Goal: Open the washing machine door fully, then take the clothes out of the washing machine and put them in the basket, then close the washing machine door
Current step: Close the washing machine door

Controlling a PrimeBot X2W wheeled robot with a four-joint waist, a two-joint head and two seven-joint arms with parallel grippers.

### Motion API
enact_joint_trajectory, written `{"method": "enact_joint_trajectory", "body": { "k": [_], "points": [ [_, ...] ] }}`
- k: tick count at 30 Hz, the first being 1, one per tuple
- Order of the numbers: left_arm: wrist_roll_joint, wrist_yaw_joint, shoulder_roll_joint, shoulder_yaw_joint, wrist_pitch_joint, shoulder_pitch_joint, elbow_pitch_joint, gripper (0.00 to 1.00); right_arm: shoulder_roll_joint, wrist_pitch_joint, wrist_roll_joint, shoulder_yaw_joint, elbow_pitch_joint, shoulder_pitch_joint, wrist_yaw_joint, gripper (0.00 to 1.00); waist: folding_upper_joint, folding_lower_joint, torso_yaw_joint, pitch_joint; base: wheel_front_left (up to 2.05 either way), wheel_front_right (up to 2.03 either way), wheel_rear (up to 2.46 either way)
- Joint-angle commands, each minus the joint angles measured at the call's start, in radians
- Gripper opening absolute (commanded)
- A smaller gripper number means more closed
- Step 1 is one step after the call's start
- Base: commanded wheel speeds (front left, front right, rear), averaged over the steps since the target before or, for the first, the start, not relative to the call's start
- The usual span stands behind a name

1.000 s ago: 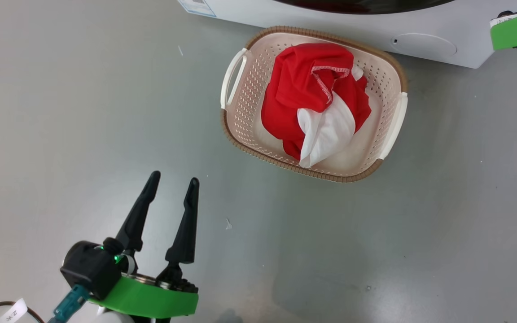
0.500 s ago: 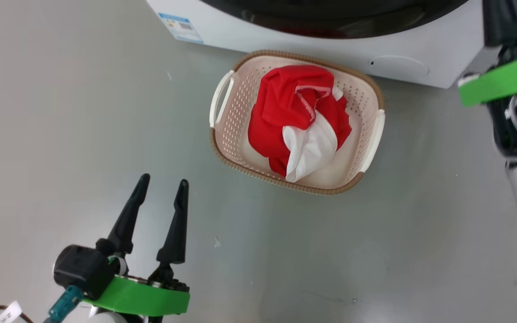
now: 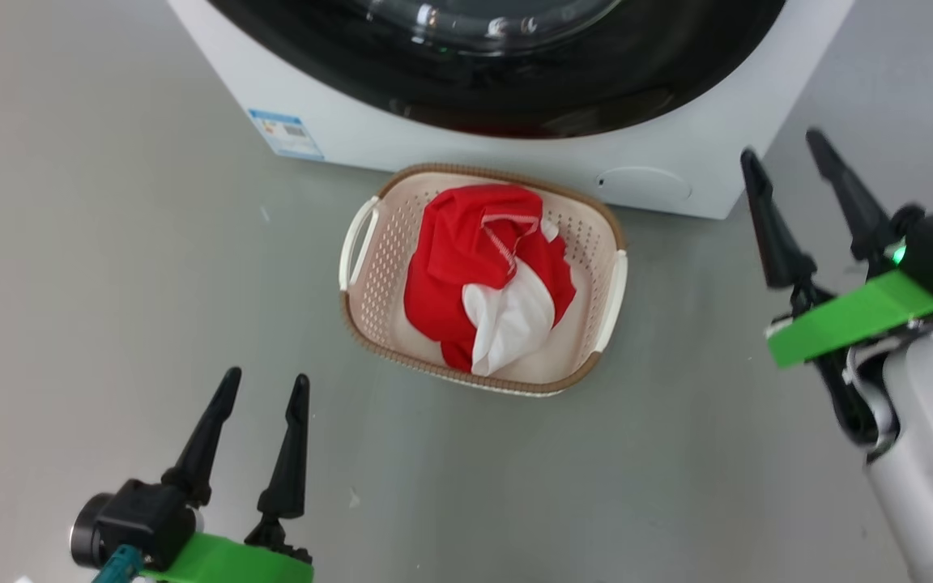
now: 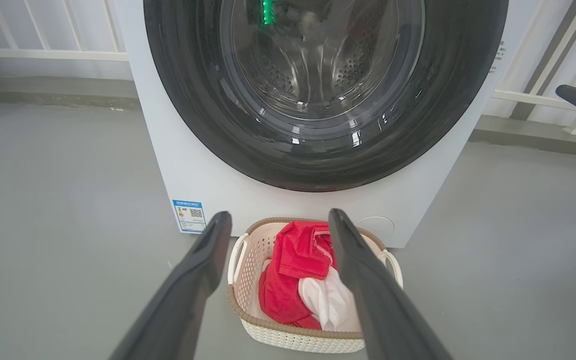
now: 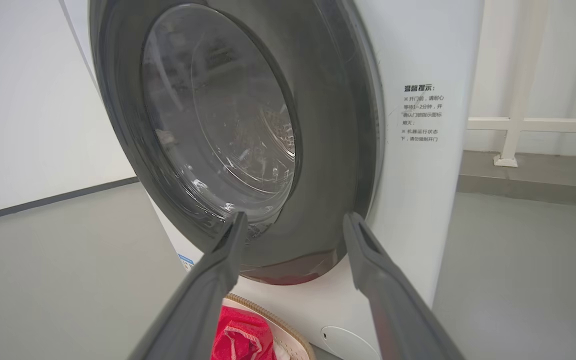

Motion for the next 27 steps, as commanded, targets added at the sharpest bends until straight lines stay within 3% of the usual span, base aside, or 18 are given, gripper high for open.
{"method": "enact_joint_trajectory", "body": {
  "k": [1, 18, 27],
  "points": [
    [0.014, -0.003, 0.014, 0.041, -0.008, 0.015, -0.014, 1.00, 0.008, 0.001, 0.018, 0.011, -0.036, 0.050, -0.001, 1.00, 0.0000, 0.0000, -0.043, -0.055, 0.00, 0.00, 0.00],
    [0.029, -0.007, 0.027, 0.085, -0.008, 0.143, 0.021, 1.00, 0.051, 0.001, 0.019, -0.054, -0.079, 0.345, -0.001, 1.00, 0.0000, 0.0000, -0.158, -0.227, 0.00, 0.00, 0.00],
    [0.025, -0.007, 0.044, 0.088, -0.008, 0.174, 0.020, 1.00, 0.056, 0.001, 0.015, -0.098, -0.095, 0.444, -0.001, 1.00, 0.0000, 0.0000, -0.196, -0.265, 0.00, 0.00, 0.00]
  ]
}}
